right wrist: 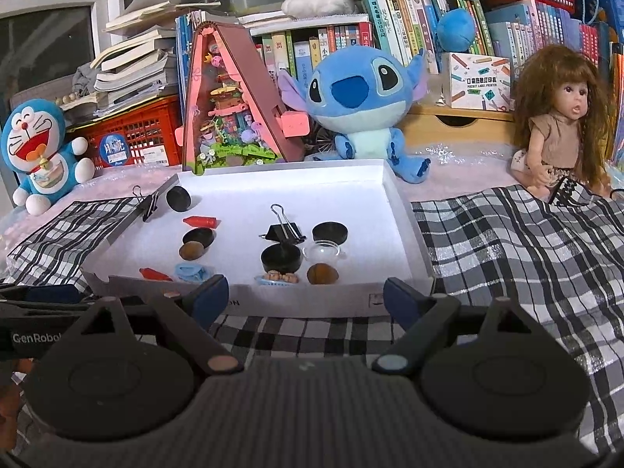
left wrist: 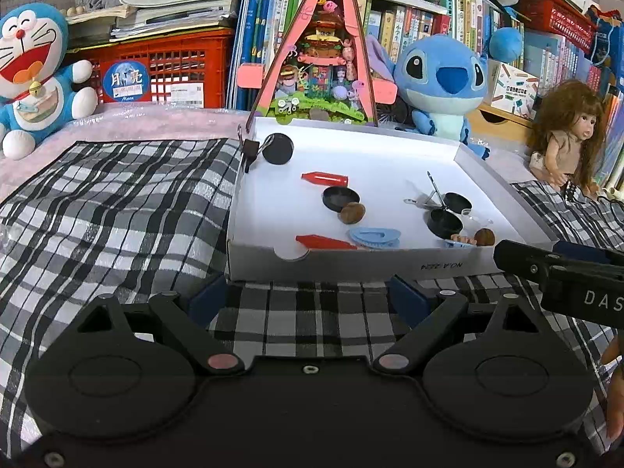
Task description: Organize rigid objects
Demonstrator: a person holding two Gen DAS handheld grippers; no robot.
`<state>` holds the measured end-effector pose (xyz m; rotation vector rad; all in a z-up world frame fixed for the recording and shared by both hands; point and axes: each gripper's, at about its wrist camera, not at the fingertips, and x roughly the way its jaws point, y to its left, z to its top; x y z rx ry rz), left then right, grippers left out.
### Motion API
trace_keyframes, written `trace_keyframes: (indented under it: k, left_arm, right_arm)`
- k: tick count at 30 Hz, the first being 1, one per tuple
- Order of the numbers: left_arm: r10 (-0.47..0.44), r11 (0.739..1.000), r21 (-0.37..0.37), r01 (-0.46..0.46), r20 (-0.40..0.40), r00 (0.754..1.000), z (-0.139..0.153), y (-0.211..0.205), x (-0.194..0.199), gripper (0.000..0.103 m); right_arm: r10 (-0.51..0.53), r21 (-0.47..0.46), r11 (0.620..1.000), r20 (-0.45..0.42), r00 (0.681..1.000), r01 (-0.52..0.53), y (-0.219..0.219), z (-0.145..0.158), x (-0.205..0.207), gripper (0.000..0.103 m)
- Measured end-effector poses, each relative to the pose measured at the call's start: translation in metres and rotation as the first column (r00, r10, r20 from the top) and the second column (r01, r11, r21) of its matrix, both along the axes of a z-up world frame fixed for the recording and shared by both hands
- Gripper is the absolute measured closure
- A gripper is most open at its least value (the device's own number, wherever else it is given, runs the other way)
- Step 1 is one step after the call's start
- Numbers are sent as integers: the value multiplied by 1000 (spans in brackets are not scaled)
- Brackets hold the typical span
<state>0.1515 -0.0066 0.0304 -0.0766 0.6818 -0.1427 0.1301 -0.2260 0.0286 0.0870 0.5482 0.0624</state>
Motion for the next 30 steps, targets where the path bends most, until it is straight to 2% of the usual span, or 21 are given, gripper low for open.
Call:
trace_keyframes:
  k: [19, 30]
  left_arm:
    - [11, 998, 58, -11, 6, 1000, -18, -3, -7, 11]
    - [27, 994, 111, -25, -15, 1000, -23, -9, -3, 2]
  right_arm:
    - [-3, -1, 1000, -49, 999, 3, 2, -26, -9, 9]
    - [-3, 4, 1000, -92, 996, 3, 3, -34, -6, 3]
